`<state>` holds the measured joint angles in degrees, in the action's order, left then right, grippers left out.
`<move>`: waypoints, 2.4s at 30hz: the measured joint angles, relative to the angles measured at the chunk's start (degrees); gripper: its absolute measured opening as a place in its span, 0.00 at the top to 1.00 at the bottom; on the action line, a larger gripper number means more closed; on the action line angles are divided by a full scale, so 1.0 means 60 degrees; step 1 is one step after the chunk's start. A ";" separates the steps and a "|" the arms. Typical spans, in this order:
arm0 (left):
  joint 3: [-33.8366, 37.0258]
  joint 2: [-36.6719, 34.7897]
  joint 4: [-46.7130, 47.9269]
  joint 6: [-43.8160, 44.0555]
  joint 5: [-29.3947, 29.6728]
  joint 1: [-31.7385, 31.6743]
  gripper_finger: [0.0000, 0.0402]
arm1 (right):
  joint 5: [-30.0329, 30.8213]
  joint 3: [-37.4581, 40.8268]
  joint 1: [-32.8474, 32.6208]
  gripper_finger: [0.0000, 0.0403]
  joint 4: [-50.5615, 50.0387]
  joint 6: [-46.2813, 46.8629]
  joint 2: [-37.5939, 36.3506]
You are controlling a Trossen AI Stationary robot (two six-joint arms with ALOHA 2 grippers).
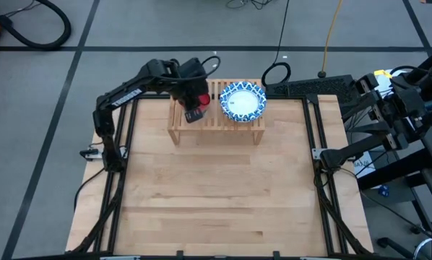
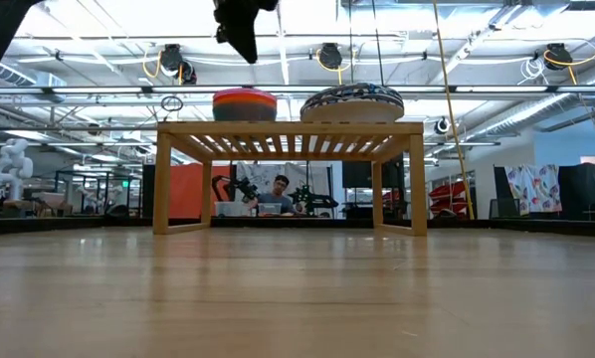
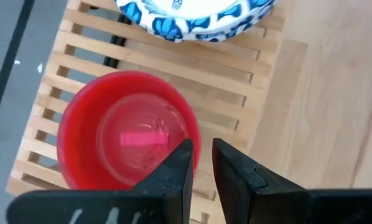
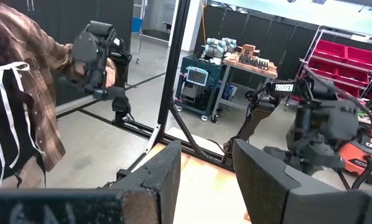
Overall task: Place and stack bowls onto a shelf
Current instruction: Return to Home Position
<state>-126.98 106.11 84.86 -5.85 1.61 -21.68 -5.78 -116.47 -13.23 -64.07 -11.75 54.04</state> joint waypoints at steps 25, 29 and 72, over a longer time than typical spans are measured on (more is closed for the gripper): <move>-0.0004 -0.4165 -0.1111 0.0000 -0.0442 0.0522 0.83 | -0.0044 -0.0003 0.0000 0.65 -0.0878 0.2668 -0.0278; -0.0004 -0.4848 -0.0622 0.0484 -0.0438 0.0522 0.83 | -0.0044 0.0001 0.0001 0.65 -0.1146 0.2616 -0.0560; 0.2469 -1.0950 0.0862 0.0036 -0.0438 0.0522 0.83 | 0.0258 -0.0003 0.0020 0.65 -0.2363 0.1519 -0.3071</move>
<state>-112.16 40.42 90.04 -5.63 -1.02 -18.55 -4.23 -116.49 -13.11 -78.25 -2.64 35.62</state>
